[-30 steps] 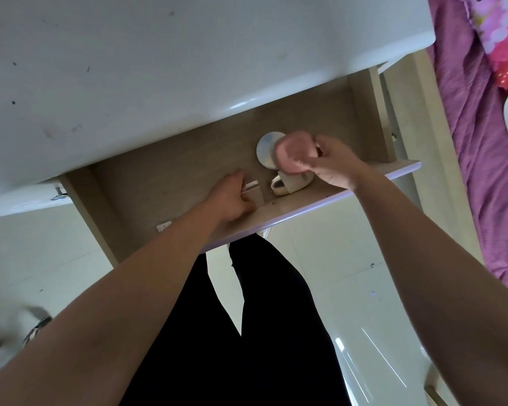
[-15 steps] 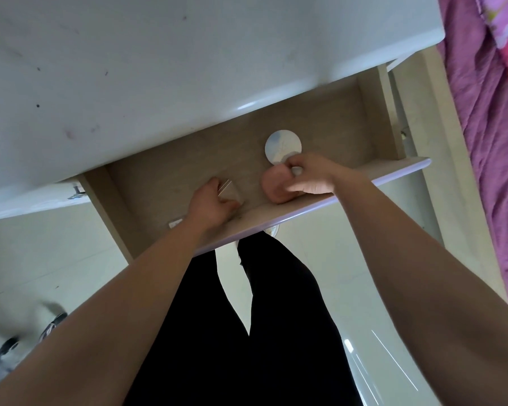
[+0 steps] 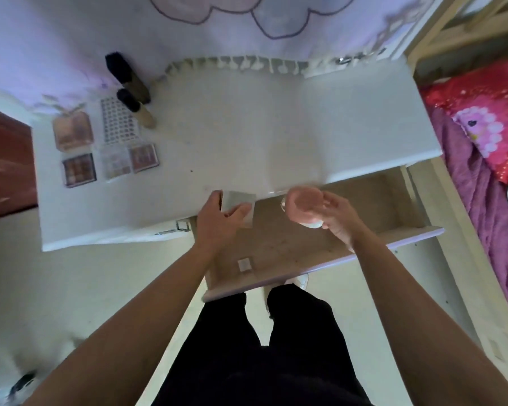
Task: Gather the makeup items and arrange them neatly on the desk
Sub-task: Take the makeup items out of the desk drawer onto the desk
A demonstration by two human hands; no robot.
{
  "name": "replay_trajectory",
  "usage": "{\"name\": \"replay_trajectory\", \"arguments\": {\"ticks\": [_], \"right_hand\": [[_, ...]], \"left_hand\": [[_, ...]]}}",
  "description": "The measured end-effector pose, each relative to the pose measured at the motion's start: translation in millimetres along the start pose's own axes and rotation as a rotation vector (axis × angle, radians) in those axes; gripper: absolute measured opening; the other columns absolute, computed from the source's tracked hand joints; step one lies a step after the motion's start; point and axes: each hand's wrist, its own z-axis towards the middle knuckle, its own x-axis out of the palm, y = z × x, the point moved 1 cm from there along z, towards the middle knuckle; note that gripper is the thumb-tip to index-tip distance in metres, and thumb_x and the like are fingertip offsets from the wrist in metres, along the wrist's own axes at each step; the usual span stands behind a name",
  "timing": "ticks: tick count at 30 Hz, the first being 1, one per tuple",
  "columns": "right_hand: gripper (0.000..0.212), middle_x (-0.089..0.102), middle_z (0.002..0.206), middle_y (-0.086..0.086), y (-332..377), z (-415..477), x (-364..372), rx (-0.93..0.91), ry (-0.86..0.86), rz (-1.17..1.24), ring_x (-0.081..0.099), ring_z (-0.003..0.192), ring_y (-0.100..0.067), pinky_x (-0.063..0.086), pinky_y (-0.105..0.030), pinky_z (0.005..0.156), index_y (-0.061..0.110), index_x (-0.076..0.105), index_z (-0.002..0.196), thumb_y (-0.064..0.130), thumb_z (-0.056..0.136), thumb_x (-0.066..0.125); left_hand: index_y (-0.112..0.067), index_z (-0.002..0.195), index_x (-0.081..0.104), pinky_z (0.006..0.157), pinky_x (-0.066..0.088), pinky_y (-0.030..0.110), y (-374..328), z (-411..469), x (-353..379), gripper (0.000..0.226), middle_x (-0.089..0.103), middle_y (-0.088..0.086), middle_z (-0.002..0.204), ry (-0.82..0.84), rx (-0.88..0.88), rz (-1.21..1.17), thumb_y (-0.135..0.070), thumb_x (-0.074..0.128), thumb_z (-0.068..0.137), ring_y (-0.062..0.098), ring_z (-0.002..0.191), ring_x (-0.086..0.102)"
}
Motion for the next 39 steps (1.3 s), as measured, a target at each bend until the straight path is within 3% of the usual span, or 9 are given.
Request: {"name": "replay_trajectory", "arguments": {"ticks": [3, 7, 10, 14, 21, 26, 31, 36, 39], "right_hand": [[0.023, 0.069, 0.107, 0.004, 32, 10, 46, 0.010, -0.066, 0.029, 0.064, 0.092, -0.016, 0.048, -0.028, 0.073, 0.027, 0.066, 0.106, 0.032, 0.084, 0.071], [0.022, 0.065, 0.099, 0.000, 67, 29, 120, 0.003, -0.136, -0.001, 0.057, 0.080, -0.017, 0.044, -0.031, 0.071, 0.017, 0.063, 0.105, 0.031, 0.089, 0.067], [0.019, 0.060, 0.088, 0.005, 86, 40, 173, 0.011, -0.123, -0.004, 0.055, 0.074, -0.014, 0.045, -0.031, 0.068, 0.016, 0.059, 0.100, 0.030, 0.089, 0.067], [0.032, 0.065, 0.100, 0.003, 101, 50, 230, 0.045, -0.123, 0.028, 0.063, 0.091, -0.020, 0.054, -0.039, 0.081, 0.014, 0.061, 0.110, 0.035, 0.087, 0.069], [0.034, 0.064, 0.106, 0.002, 135, 68, 277, 0.105, -0.149, 0.173, 0.062, 0.096, -0.015, 0.056, -0.046, 0.093, 0.017, 0.062, 0.117, 0.039, 0.091, 0.065], [0.039, 0.062, 0.121, 0.001, 153, 72, 283, 0.175, -0.083, 0.156, 0.059, 0.112, -0.021, 0.053, -0.042, 0.098, 0.024, 0.060, 0.124, 0.050, 0.096, 0.053], [0.037, 0.059, 0.114, -0.001, 164, 70, 287, 0.184, -0.077, 0.045, 0.057, 0.115, -0.027, 0.049, -0.043, 0.103, 0.027, 0.060, 0.117, 0.053, 0.101, 0.039], [0.053, 0.036, 0.157, -0.001, 162, 66, 285, 0.021, -0.063, -0.071, 0.036, 0.142, -0.021, 0.031, -0.035, 0.115, 0.027, 0.028, 0.155, 0.042, 0.105, 0.039], [0.062, 0.022, 0.163, 0.002, 158, 58, 274, 0.023, -0.099, -0.064, 0.025, 0.148, -0.019, 0.024, -0.036, 0.117, 0.023, 0.014, 0.158, 0.042, 0.105, 0.038]], "left_hand": [[-0.020, 0.106, 0.056, 0.080, 0.053, 0.033, 9, 11, -58, 0.036, 0.067, -0.008, 0.100, -0.104, -0.073, -0.121, -0.039, 0.075, 0.083, 0.010, 0.092, 0.065], [-0.019, 0.100, 0.054, 0.069, 0.048, 0.019, 42, 31, -131, 0.031, 0.060, -0.008, 0.095, -0.227, -0.264, -0.355, -0.034, 0.075, 0.084, 0.005, 0.087, 0.059], [-0.014, 0.117, 0.060, 0.087, 0.057, 0.044, 78, 51, -168, 0.059, 0.066, 0.005, 0.115, -0.279, -0.365, -0.519, -0.043, 0.077, 0.069, 0.024, 0.104, 0.065], [-0.018, 0.115, 0.064, 0.096, 0.052, 0.047, 107, 70, -196, 0.039, 0.068, 0.003, 0.115, -0.242, -0.429, -0.615, -0.031, 0.073, 0.080, 0.024, 0.108, 0.066], [-0.023, 0.102, 0.062, 0.085, 0.054, 0.038, 100, 95, -222, 0.016, 0.066, -0.001, 0.111, -0.224, -0.387, -0.561, -0.037, 0.060, 0.094, 0.019, 0.096, 0.064], [-0.013, 0.118, 0.061, 0.047, 0.050, 0.021, 89, 117, -235, 0.029, 0.067, 0.004, 0.109, -0.203, -0.388, -0.675, -0.035, 0.055, 0.099, 0.011, 0.074, 0.062], [-0.017, 0.128, 0.055, 0.063, 0.050, 0.024, 85, 135, -234, 0.054, 0.061, -0.003, 0.118, -0.195, -0.471, -0.597, -0.058, 0.036, 0.099, 0.016, 0.098, 0.058], [-0.017, 0.136, 0.045, 0.070, 0.047, 0.030, 76, 132, -230, 0.050, 0.053, -0.001, 0.125, -0.222, -0.379, -0.315, -0.050, 0.038, 0.099, 0.019, 0.107, 0.050], [-0.017, 0.139, 0.041, 0.102, 0.041, 0.048, 68, 123, -223, 0.061, 0.045, 0.013, 0.142, -0.268, -0.331, -0.064, -0.054, 0.039, 0.092, 0.032, 0.128, 0.042]]}}
